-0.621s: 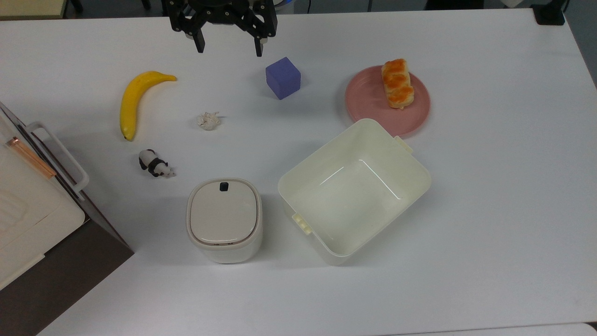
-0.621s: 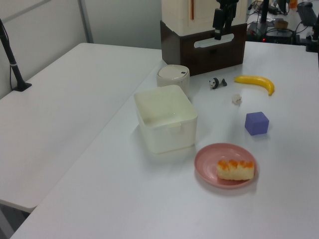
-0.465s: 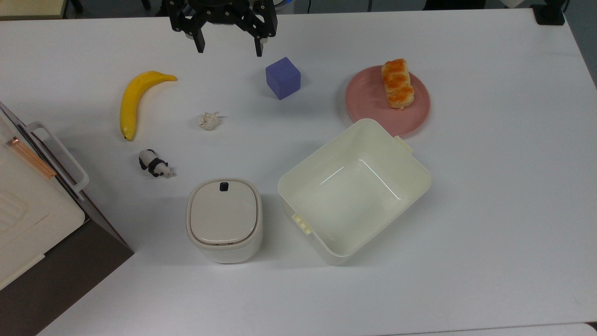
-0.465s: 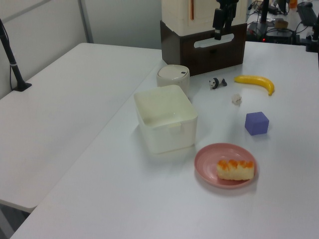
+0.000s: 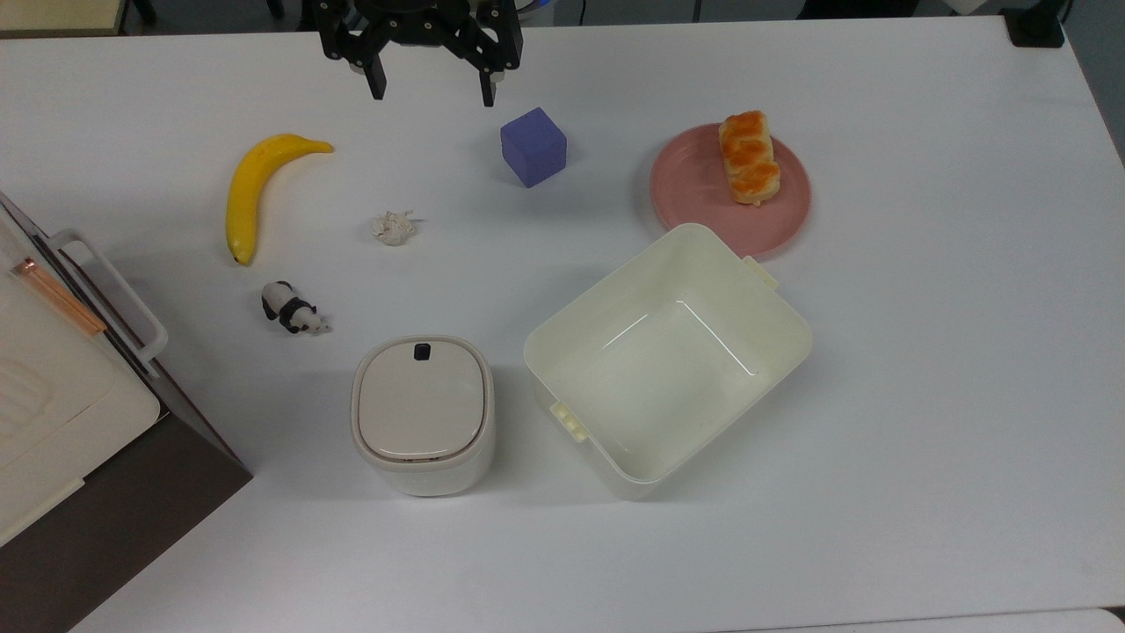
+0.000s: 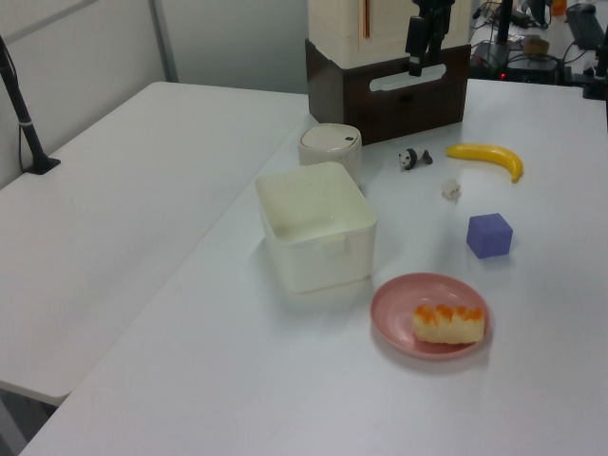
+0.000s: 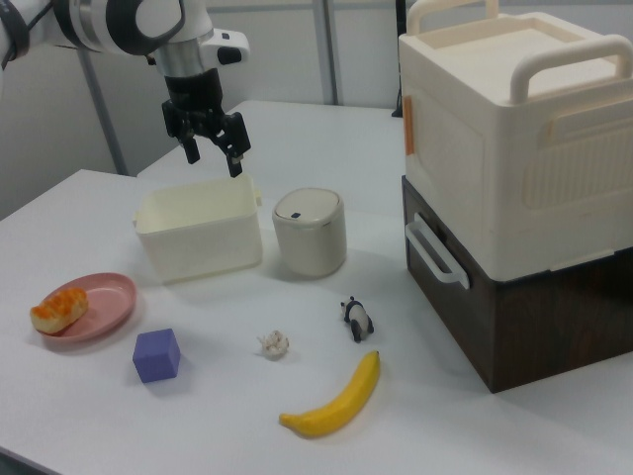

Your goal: Put the bread on the table

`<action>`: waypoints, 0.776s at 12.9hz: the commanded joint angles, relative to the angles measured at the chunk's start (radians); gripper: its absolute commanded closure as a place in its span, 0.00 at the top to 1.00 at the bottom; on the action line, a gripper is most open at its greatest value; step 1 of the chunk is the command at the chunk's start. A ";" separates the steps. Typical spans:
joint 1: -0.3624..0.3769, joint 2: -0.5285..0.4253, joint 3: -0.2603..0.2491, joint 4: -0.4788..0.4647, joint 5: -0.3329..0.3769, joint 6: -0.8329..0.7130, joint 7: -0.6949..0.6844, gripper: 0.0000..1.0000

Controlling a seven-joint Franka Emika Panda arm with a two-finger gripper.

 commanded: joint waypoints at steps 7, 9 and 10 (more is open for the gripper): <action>0.004 -0.015 -0.014 -0.001 0.006 -0.033 -0.047 1.00; 0.006 -0.015 -0.014 -0.001 0.005 -0.033 -0.050 1.00; 0.006 -0.014 -0.014 -0.001 0.006 -0.033 -0.050 1.00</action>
